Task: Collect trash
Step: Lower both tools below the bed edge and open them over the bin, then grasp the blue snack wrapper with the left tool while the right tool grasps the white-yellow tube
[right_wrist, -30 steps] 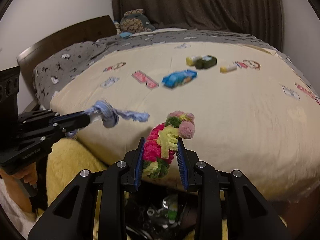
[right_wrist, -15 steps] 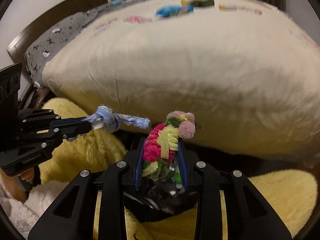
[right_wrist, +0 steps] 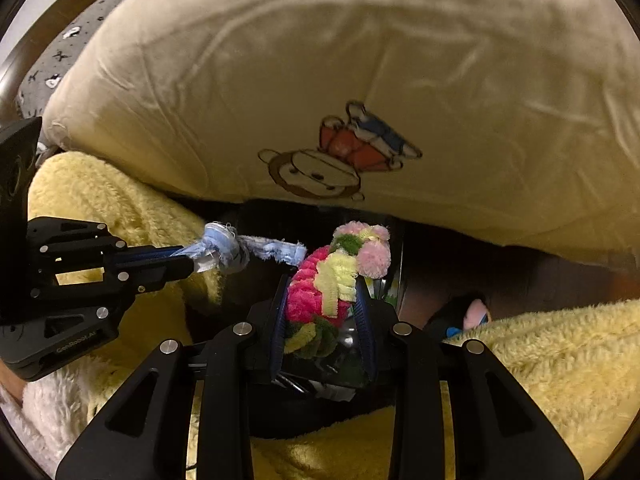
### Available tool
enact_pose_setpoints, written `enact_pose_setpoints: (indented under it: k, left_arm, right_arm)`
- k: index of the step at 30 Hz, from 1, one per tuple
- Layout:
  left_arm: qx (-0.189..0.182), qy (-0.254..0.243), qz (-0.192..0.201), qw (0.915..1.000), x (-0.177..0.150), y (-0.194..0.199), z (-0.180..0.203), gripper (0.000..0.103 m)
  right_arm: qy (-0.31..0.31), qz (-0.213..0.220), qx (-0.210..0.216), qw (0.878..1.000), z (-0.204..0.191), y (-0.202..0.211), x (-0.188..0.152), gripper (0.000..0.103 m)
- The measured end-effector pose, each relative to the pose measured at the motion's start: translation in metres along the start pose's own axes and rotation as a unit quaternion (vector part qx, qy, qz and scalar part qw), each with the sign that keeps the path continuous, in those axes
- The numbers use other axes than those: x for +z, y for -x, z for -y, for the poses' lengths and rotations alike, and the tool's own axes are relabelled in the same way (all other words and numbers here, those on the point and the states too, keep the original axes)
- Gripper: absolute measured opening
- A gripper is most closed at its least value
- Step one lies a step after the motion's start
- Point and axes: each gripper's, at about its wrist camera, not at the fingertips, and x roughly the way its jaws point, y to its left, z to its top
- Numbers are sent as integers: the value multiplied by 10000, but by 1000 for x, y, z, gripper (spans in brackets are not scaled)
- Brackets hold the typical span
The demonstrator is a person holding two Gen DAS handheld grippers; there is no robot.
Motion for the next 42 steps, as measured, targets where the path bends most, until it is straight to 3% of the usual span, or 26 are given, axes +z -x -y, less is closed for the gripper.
enact_pose_setpoints:
  k: [5,7,9,15,21,24,31,42]
  left_arm:
    - [31,48,-84,9999,-4,-3,0,9]
    - [79,87,-88,9999,-4,-3,-3,23]
    - [126,117,-77,9998,-3,-4,-4,25]
    - [316,103,120,9994,-3,11,-5,41]
    - [490,-58,845,9952,14,62,-1,72]
    - [650,-98,1412,9878,30,98,-3,83]
    - [899,3,2078,9740,88,138,-15,84]
    - [1009,-64,2083,9728,193,113,-25,84]
  right_arm:
    - [-5,-92,46,9999,0,-3,2,36]
    - [-43,-83,46,9999,1,-3,7,49]
    - [-115,-38,21,9999,5,-2,13,60]
    - [-246,236,-6,9994,20,16,20,65]
    - [-91,1118,-144,9936,18,77,41,83]
    - [-23,1583,-325,9869,21,106,58,92]
    - [-201,2198,-643,9732,42,140,114,94]
    - [-456,2162,-1099,9691,77,121,221,94]
